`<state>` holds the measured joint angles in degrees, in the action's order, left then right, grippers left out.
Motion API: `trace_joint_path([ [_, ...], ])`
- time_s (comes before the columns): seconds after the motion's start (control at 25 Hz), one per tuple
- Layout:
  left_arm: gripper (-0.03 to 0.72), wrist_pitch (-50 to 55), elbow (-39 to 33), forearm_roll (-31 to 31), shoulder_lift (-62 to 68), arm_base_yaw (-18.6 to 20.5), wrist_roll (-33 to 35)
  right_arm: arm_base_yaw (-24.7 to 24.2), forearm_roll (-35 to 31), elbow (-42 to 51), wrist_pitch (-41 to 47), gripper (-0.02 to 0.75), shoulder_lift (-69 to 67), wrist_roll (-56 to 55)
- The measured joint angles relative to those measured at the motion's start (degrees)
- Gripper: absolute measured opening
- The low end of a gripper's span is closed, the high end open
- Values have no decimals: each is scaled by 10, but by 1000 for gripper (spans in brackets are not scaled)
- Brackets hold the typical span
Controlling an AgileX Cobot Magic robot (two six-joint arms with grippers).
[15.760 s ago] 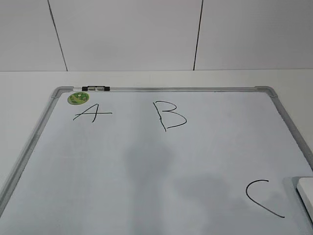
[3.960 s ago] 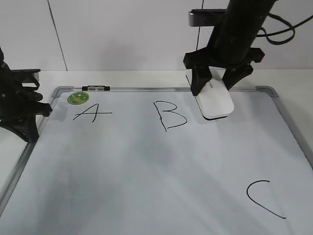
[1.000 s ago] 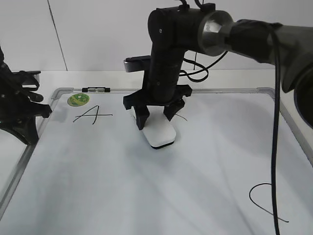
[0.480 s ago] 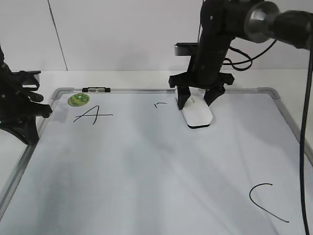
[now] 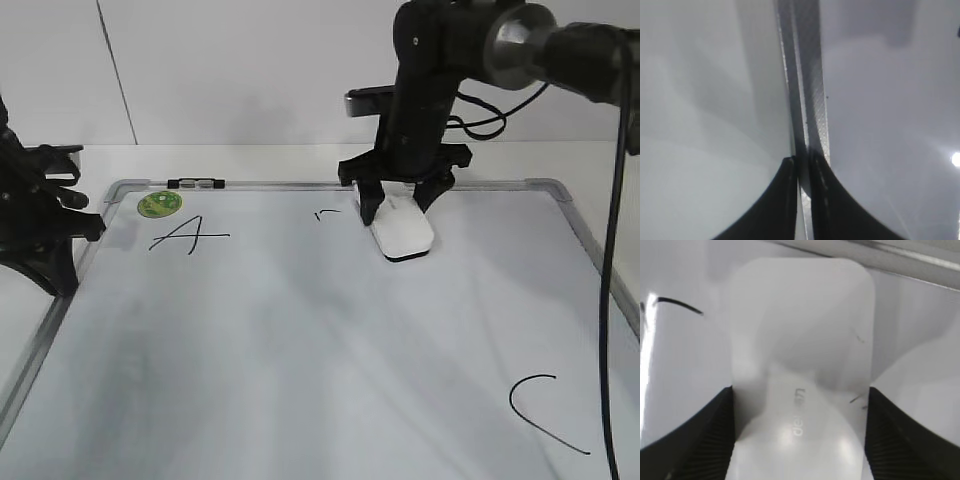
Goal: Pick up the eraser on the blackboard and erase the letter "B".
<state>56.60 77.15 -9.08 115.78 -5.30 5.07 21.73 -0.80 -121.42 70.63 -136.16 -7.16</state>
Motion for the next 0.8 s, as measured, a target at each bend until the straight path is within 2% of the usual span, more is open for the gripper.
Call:
trace_joint_path([
  [0.16,27,0,0,1,0,0,0,33,8,-36,5,555,-19,6],
  [0.44,27,0,0,1,0,0,0,92,-31,-168,10,555,-95,26],
  [0.6,27,0,0,1,0,0,0,117,-32,-183,5,555,-104,32],
  [0.8,27,-1,0,1,0,0,0,114,-22,-185,4,555,-105,32],
])
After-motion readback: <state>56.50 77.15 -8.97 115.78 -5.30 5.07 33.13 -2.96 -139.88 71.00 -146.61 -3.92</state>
